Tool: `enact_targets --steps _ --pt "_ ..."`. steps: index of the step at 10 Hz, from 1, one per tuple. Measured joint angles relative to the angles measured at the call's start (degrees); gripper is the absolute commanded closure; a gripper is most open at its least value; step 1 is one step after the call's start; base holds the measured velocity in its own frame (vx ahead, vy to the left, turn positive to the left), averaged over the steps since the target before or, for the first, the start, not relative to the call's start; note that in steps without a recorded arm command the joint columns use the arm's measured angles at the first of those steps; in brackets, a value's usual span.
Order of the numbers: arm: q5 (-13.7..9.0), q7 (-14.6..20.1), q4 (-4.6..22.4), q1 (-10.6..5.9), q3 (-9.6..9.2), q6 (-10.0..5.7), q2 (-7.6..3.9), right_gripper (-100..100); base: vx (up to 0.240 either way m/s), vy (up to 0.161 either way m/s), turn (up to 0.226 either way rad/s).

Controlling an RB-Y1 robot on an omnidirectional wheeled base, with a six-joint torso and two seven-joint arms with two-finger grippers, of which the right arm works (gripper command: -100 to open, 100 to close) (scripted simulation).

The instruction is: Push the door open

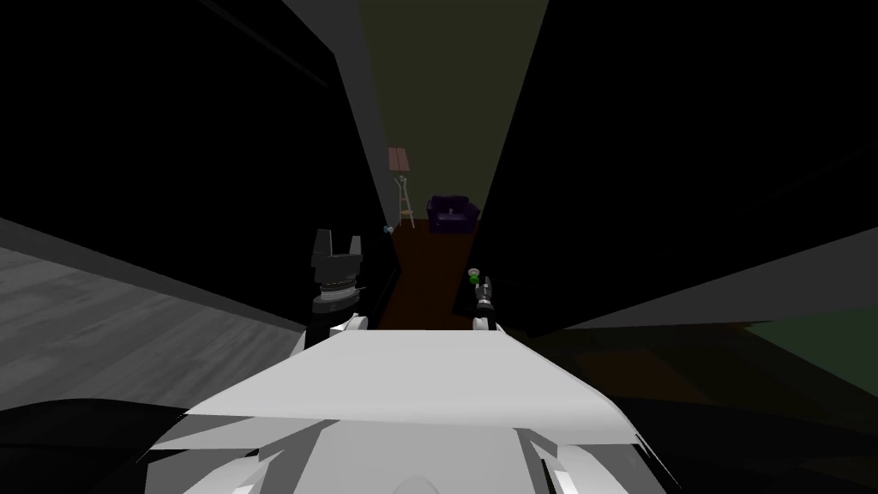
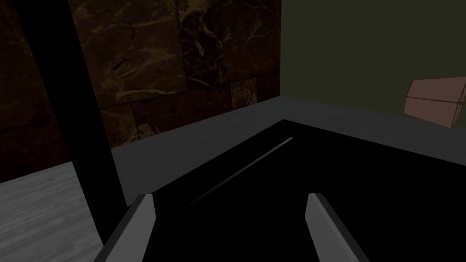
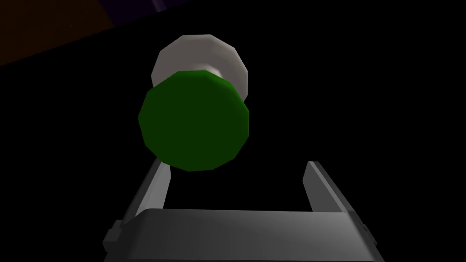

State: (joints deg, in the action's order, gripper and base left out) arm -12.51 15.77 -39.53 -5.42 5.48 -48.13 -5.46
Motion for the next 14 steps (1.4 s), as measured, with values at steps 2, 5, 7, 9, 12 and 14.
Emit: enact_targets --steps 2,5,7,9,12,14 --pt "-1.2 2.6 0.2 -0.05 -0.38 -0.08 0.08 -100 -0.044 -0.011 0.036" --pt "-3.7 6.9 0.0 0.09 -1.06 -0.20 0.27 -100 -0.056 -0.016 0.053" --pt "-5.0 9.5 -0.1 0.29 -1.48 -0.15 0.34 -100 -0.041 -0.010 0.036" --pt "-7.0 12.6 0.1 0.02 -1.97 -0.23 0.43 -100 -0.058 -0.017 0.046" --pt "-9.0 16.3 0.7 -0.28 -2.49 -0.57 0.85 -100 -0.043 -0.011 0.047" --pt "-10.2 18.6 -0.6 0.56 -2.91 -0.14 0.88 -100 -0.041 -0.006 0.031"
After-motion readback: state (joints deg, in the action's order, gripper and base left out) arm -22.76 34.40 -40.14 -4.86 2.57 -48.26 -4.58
